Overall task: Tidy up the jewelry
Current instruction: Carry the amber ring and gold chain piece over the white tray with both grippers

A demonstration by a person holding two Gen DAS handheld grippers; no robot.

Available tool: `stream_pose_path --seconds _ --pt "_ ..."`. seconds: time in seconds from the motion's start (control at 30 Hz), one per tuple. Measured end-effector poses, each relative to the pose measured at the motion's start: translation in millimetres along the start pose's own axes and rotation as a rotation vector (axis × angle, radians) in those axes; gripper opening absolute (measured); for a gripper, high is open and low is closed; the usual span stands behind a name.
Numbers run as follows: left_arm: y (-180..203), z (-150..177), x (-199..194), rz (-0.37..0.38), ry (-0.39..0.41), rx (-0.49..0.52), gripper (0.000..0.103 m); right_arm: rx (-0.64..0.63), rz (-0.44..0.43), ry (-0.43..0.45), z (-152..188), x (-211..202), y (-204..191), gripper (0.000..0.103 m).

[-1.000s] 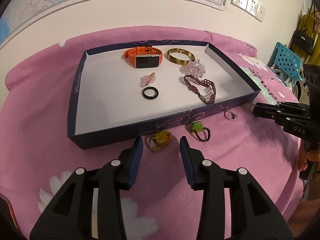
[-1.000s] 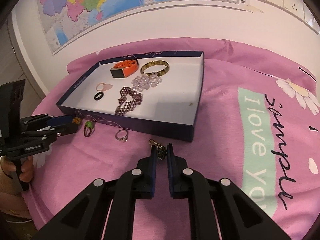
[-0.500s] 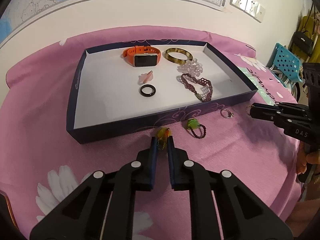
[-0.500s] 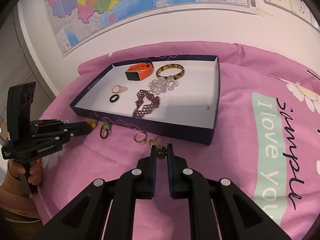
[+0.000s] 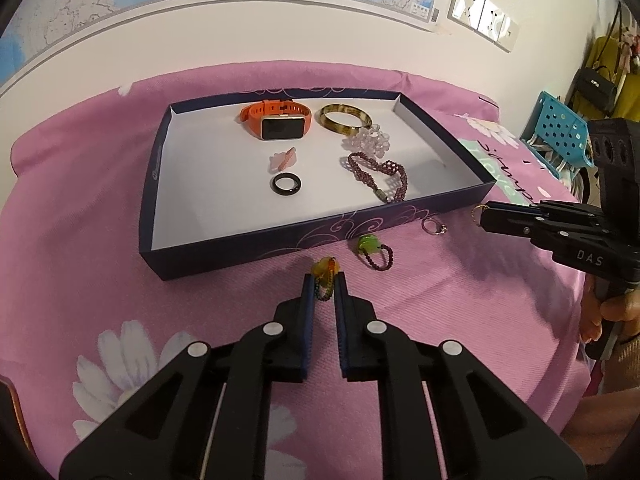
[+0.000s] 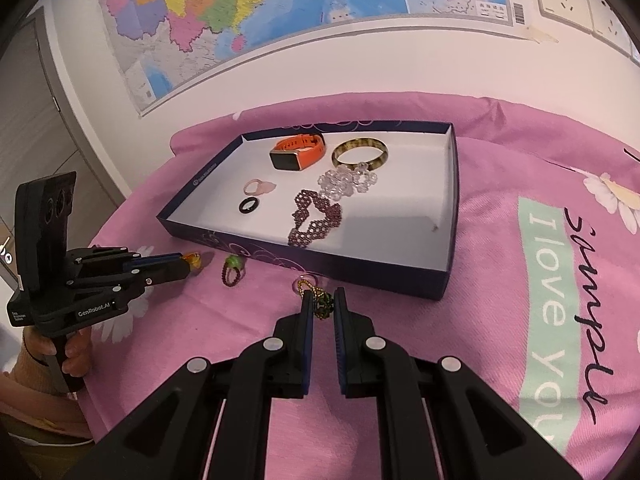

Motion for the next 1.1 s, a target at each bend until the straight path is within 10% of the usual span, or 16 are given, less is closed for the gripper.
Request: stream_pose_path --seconds 1.1 --pt "3 -41 -11 0.025 0.078 0.035 0.010 -0.063 -0.054 0.028 -35 17 -21 0.009"
Point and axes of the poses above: each gripper's, at about its wrist camera, not at the fingertips, and x roughly the way its jaws point, y to its right, z to its underside, the point moved 8 cm from there along x, roughly the way its jaws point, and after that the axes turned 13 degrees about y, right-handed, at the moved point
